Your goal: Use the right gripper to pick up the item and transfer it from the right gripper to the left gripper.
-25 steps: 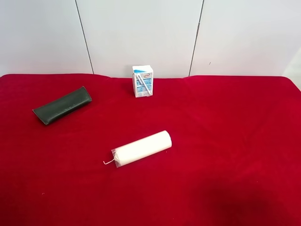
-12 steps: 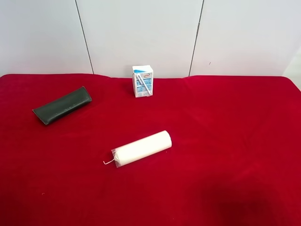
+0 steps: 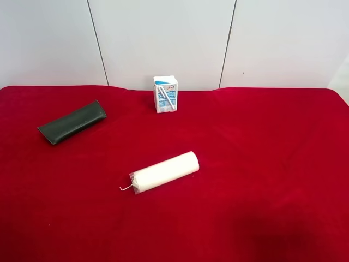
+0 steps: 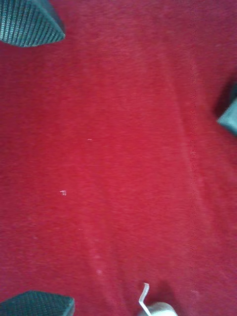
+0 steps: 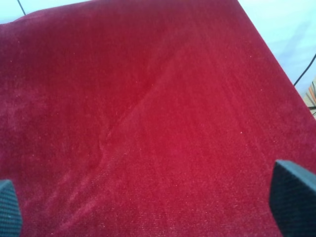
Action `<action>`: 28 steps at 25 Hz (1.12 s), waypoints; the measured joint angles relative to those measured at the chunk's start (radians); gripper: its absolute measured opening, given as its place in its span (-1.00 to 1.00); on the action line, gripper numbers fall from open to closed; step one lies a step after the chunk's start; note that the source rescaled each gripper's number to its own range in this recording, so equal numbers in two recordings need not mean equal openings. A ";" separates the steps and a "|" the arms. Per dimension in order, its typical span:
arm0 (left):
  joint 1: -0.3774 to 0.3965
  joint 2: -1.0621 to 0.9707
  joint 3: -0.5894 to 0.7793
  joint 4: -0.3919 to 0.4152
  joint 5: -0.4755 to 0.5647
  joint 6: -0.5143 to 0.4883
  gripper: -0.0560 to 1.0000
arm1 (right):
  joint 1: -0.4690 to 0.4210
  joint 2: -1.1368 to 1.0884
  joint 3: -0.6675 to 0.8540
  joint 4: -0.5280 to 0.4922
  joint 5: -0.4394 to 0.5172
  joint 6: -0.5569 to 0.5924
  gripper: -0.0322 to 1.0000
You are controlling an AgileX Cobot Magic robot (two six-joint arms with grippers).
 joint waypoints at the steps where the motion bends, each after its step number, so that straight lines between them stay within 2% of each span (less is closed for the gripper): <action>1: 0.000 -0.024 0.000 0.000 0.001 0.000 1.00 | 0.000 0.000 0.000 0.000 0.000 0.000 1.00; 9: 0.000 -0.196 0.000 0.007 0.002 0.001 1.00 | 0.000 0.000 0.000 0.000 0.000 0.000 1.00; 28: 0.000 -0.201 0.000 0.014 0.002 0.004 1.00 | 0.000 0.000 0.000 0.000 0.000 0.000 1.00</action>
